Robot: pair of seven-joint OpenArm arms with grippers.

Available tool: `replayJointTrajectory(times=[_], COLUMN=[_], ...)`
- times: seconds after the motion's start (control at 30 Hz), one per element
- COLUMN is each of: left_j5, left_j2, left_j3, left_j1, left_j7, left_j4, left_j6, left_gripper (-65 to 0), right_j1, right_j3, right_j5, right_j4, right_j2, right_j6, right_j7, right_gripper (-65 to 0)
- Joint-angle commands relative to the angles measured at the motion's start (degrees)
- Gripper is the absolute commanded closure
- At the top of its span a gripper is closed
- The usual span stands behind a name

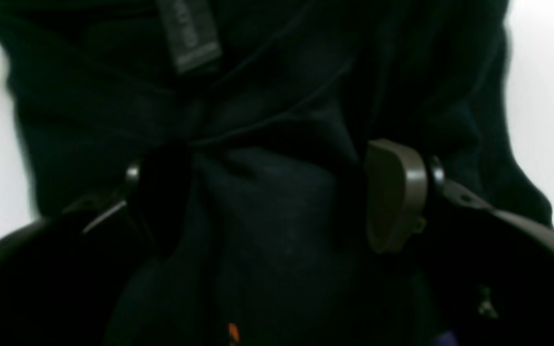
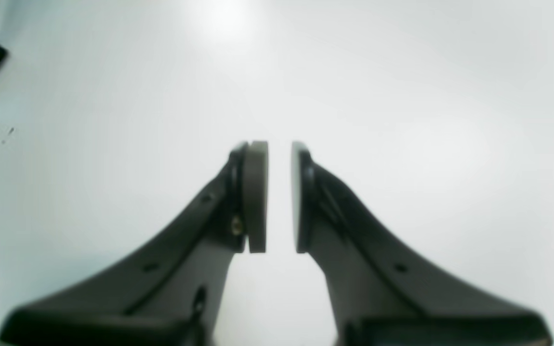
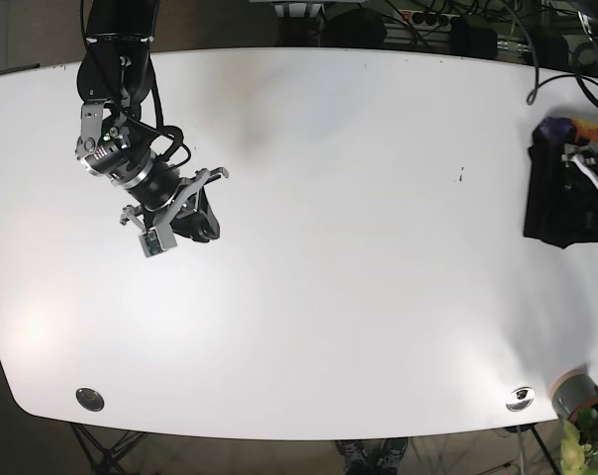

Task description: Fold the T-shirt properly

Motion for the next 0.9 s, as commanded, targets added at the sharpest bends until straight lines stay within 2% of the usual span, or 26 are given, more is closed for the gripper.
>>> replayJointTrajectory(times=[0.0,0.1,0.27,0.37,0.5,0.67,0.87], left_j5=[2.61,2.79,2.52,0.06,-3.98,-5.48,-2.4], left_j2=[-3.25,-5.0,-6.5,-6.5,-6.5,-4.92,2.91], left_j3=[0.03,0.12,-0.23,-1.99,-6.74,-11.22,-17.55], left_j1=[-0.84,-1.46,-1.72,-0.76,2.15,4.43,6.98], left_j7=[-3.56,-8.84,-9.02,-8.84,-4.88,0.48,3.29], left_j4=[-5.52,-8.15,-2.26,3.89,11.63,23.41,36.59], left_j6=[-2.39,-3.58,-3.58,-3.58,-3.58,-3.58,-3.58], left_gripper=[-50.4,-50.4,-50.4,-50.4,-50.4,-50.4,-50.4], right_j1=[-0.01,-0.63,-0.72,-0.72,-0.72,-0.37,-0.28], right_j3=[0.07,-0.19,-0.19,-0.19,-0.19,0.16,0.25], right_j5=[1.08,0.99,0.99,0.99,0.99,0.9,0.82], right_j4=[2.35,3.41,3.5,3.41,3.5,3.58,3.58], right_j2=[0.35,0.17,0.08,0.08,0.17,0.26,0.44], right_j6=[0.51,0.42,0.24,0.24,0.24,0.15,0.07], right_j7=[1.63,1.63,1.63,1.63,1.81,1.81,1.9], right_gripper=[-7.6,-7.5,-7.5,-7.5,-7.3,-7.3,-7.3])
